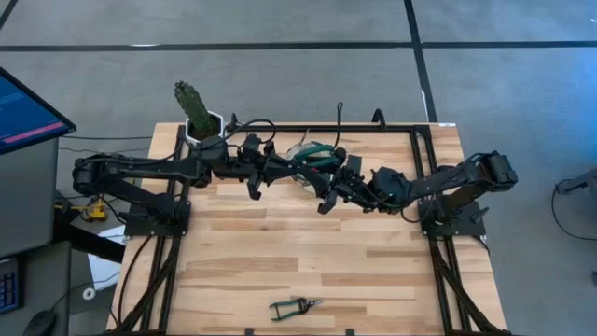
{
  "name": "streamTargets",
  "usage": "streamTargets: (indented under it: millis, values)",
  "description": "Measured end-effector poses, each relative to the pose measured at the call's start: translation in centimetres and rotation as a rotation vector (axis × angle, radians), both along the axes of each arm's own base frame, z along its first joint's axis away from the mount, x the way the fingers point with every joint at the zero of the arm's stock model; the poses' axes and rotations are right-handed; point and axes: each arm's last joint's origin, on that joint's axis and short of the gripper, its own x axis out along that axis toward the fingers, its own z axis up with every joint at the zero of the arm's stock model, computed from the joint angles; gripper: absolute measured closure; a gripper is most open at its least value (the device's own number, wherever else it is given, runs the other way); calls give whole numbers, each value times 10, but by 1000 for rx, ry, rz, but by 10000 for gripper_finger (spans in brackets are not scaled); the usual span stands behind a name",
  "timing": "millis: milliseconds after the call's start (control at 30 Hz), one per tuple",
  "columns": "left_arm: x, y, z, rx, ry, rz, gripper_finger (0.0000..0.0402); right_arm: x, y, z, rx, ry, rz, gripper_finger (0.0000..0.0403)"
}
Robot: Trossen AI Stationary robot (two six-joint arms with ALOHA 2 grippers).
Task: Pick & Place Garden tools in Gardening bag
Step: Put the shear scissor into the side pocket of the gardening bag
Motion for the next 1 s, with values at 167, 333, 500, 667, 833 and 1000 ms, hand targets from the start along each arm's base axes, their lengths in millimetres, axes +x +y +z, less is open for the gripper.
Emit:
streamTargets:
  millis: [167,333,500,667,833,1000]
  values:
    - [0,0,0,0,0,-1,367,0,0,1,0,-2,-1,268]
    - [0,0,1,2,-4,-8,367,-5,0,7,2,-23,-4,313]
    - [0,0,1,3,-2,-10,368,-6,0,9,3,-28,-4,336]
    - [0,0,1,3,-1,-8,368,-6,0,9,4,-30,-3,341]
    - [0,0,0,1,4,-3,349,-6,0,9,2,-27,-4,346]
    - [0,0,0,-1,6,-4,341,-6,2,9,-37,-13,-14,346]
